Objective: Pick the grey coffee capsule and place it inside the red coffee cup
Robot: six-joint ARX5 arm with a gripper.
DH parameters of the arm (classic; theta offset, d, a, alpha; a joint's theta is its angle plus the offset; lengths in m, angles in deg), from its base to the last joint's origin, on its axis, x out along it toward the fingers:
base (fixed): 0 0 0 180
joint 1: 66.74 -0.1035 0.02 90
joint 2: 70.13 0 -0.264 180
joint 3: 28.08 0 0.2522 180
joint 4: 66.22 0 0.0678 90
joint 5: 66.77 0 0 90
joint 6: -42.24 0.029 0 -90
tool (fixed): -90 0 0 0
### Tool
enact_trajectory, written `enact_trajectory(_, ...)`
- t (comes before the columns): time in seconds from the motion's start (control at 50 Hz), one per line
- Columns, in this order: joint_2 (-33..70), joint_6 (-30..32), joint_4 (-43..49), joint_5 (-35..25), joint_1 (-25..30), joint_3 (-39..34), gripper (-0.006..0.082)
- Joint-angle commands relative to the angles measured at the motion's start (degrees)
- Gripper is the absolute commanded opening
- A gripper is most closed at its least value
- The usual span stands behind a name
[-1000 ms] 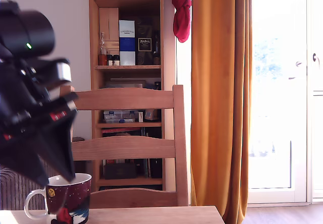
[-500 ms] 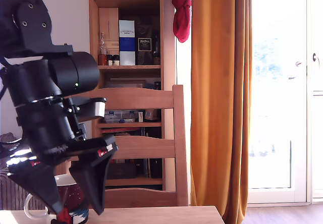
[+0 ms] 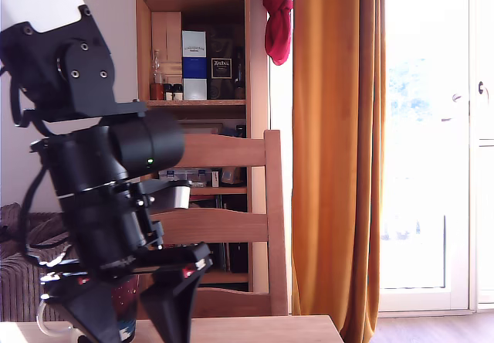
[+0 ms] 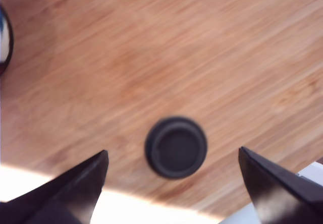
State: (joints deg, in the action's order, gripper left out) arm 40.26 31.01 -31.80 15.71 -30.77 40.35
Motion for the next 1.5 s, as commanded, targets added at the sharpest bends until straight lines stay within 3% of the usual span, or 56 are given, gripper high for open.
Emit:
enact_trajectory(0.0,2.75,-0.39,-0.07,0.81,0.5,0.37,0.0758)
enact_trajectory(0.36,5.49,-0.81,1.64,2.25,0.68,2.14,0.0725)
enact_trajectory(0.42,5.49,-0.81,1.64,2.16,0.68,2.32,0.0639)
enact_trajectory(0.56,5.49,-0.83,1.79,1.99,0.7,2.58,0.0322)
enact_trajectory(0.7,5.49,-0.68,2.01,1.7,0.7,2.58,0.0129)
enact_trajectory(1.14,1.46,-0.26,3.8,1.36,-0.55,4.92,0.0113)
enact_trajectory(1.48,-5.44,2.49,6.29,1.36,-6.64,7.76,0.0113)
